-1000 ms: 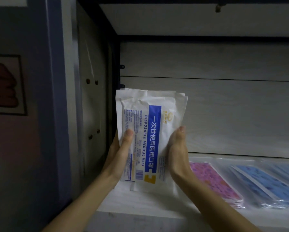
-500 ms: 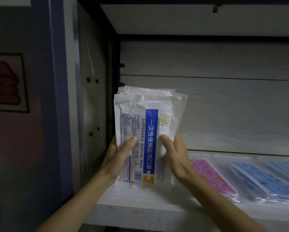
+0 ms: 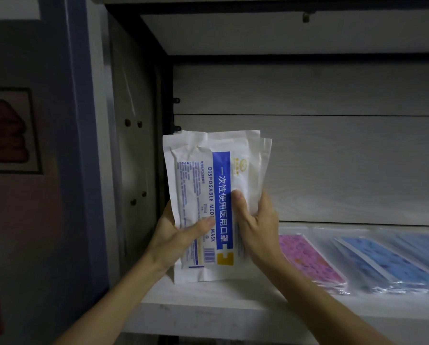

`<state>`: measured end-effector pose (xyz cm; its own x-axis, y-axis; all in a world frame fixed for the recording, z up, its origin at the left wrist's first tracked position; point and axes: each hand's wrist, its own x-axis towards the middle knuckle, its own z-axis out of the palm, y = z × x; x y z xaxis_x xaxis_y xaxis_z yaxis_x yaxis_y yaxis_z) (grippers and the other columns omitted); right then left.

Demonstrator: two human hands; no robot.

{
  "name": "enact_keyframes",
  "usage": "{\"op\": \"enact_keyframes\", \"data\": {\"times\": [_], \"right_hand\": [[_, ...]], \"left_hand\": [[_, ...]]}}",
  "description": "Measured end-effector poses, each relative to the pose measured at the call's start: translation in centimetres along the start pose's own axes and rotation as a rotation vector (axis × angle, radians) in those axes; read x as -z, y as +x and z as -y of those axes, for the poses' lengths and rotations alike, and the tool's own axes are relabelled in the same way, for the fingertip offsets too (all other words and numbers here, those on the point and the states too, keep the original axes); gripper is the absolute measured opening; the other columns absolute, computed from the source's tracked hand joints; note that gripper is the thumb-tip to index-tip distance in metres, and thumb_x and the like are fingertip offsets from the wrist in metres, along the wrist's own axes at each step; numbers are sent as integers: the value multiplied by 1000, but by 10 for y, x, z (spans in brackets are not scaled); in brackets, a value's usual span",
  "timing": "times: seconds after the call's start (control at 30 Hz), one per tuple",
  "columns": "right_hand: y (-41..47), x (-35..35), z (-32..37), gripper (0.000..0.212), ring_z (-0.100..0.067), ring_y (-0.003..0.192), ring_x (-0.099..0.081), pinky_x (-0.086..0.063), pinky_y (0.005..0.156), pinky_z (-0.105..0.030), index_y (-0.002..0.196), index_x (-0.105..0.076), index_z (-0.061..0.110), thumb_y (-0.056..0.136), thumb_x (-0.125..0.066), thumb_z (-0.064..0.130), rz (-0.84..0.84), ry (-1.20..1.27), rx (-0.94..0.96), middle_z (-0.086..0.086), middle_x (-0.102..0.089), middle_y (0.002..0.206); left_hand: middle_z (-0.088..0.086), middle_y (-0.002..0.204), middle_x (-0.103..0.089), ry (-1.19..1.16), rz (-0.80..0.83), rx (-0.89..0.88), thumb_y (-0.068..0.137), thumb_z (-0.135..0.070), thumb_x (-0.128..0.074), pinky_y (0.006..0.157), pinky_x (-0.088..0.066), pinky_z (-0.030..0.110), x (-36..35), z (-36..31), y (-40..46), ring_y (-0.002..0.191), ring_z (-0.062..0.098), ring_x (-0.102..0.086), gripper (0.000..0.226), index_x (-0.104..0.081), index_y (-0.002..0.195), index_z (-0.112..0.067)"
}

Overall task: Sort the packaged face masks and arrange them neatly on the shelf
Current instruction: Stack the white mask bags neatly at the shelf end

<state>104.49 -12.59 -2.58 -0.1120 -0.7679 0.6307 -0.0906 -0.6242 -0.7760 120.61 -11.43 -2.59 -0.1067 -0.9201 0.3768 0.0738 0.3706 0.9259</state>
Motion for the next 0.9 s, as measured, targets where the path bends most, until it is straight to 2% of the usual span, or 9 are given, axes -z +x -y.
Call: {"op": "enact_keyframes", "data": {"times": [0.07,0.23,0.37,0.5,0.6,0.67,0.73,0.8,0.9], "right_hand": [[-1,1,1,50,-13,81,-73,-59,61,-27,120,-45,23,79,-56,49,14,5,-2,3,-69,102],[-1,8,4,54,-14,84,-73,-60,63,-30,124,-43,20,79,-55,47,70,33,-19,3,-69,103],[-2,8,5,48,-16,86,-73,-61,65,-34,120,-44,24,80,-56,47,70,63,-35,1,-69,105],[2,3,9,50,-14,83,-73,-59,60,-27,122,-45,22,80,-57,48,5,50,-34,1,-69,105],[15,4,28,55,-15,78,-74,-60,61,-30,123,-45,20,81,-59,51,5,4,-56,-2,-71,101],[31,5,41,57,-17,75,-74,-62,67,-37,121,-48,17,82,-62,56,-5,-39,-107,-4,-73,96],[50,5,47,65,-20,76,-74,-61,73,-42,118,-51,13,79,-62,65,-24,-105,-222,-6,-73,95],[65,7,51,79,-27,83,-73,-59,82,-45,115,-57,9,72,-60,76,-1,-169,-378,-10,-72,99],[69,7,42,74,-31,93,-69,-53,93,-46,106,-64,3,80,-53,72,85,-177,-555,-14,-71,104]], "left_hand": [[3,87,-75,-10,-13,-4,64,-25,-73,58,-57,24,-1,0,-1,79,20,-73,52,-60,110,-8],[3,88,-75,-64,-64,10,62,-29,-74,55,-56,23,-6,2,-7,78,19,-73,56,-59,112,-10],[-3,76,-72,-74,-138,13,68,-26,-74,48,-52,17,-13,3,-9,66,11,-72,36,-52,97,-20],[-2,84,-68,-38,-199,-14,66,-30,-74,46,-51,17,-19,-6,-6,63,7,-71,38,-46,91,-27],[-4,81,-67,-10,-233,-8,73,-30,-75,44,-50,17,-19,-22,0,59,4,-69,31,-48,88,-27],[-1,85,-72,-1,-237,-4,74,-34,-75,51,-55,22,-18,-35,9,64,7,-71,29,-55,93,-25],[3,91,-75,38,-194,61,71,-45,-76,61,-58,27,-14,-48,19,73,13,-73,41,-61,101,-22],[2,89,-76,125,-92,217,63,-60,-76,68,-58,30,-6,-58,30,78,18,-74,60,-64,105,-19],[5,95,-75,209,55,445,52,-73,-75,91,-53,40,1,-57,41,93,24,-71,73,-73,102,-20]]}}
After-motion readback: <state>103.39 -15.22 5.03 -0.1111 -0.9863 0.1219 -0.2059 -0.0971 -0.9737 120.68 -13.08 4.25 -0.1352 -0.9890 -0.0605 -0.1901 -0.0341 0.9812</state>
